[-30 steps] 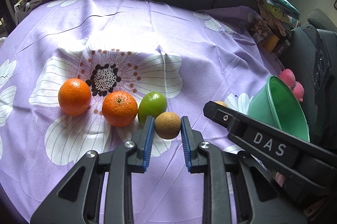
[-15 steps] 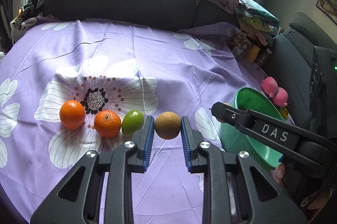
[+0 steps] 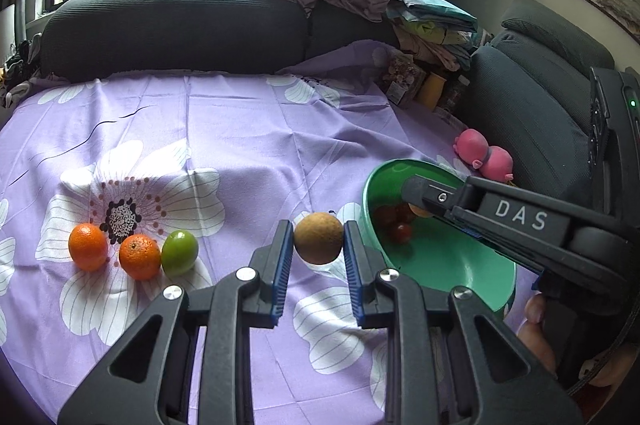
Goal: Organize fruits
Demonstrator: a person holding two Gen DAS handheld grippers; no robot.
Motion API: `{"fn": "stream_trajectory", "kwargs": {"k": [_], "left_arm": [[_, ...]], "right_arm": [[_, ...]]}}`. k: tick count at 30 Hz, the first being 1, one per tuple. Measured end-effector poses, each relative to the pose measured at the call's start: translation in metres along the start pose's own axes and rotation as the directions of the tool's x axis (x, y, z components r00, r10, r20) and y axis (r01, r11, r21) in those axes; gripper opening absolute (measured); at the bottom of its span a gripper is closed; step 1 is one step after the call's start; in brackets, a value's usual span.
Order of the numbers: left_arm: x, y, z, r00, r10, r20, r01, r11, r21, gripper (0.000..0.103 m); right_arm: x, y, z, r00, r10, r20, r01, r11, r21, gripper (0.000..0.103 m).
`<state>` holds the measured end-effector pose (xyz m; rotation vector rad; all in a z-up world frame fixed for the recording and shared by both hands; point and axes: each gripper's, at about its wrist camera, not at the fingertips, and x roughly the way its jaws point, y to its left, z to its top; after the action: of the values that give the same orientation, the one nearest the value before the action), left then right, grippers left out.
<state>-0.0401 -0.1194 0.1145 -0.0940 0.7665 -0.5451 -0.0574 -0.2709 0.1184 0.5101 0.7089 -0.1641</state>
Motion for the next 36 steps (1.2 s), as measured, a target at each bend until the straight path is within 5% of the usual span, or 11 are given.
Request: {"fn": "stream_trajectory", "kwargs": {"k": [8, 18, 27, 36], "left_arm": [[0.014, -0.037, 0.017, 0.999, -0.052, -0.011, 0.052, 0.994, 0.099, 0.025], [0.041, -0.068, 0.014, 0.985, -0.159, -0.069, 0.168, 0.973, 0.159, 0.025], [0.070, -0.081, -0.004, 0.954, -0.239, -0.178, 0.263, 0.957, 0.125, 0.025], [0.085, -0.079, -0.009, 0.948, -0.234, -0.214, 0.260, 0.960, 0.102, 0.025]], "right_arm": [[-0.022, -0.031, 0.009, 0.996, -0.044, 0.074, 0.037, 0.995, 0.089, 0.027], [-0.048, -0.069, 0.013, 0.967, -0.210, 0.141, 0.176, 0.959, 0.221, 0.027], [-0.040, -0.083, 0.011, 0.964, -0.249, 0.093, 0.221, 0.945, 0.240, 0.027], [-0.022, -0.095, 0.009, 0.959, -0.282, 0.014, 0.270, 0.931, 0.244, 0.027]]}}
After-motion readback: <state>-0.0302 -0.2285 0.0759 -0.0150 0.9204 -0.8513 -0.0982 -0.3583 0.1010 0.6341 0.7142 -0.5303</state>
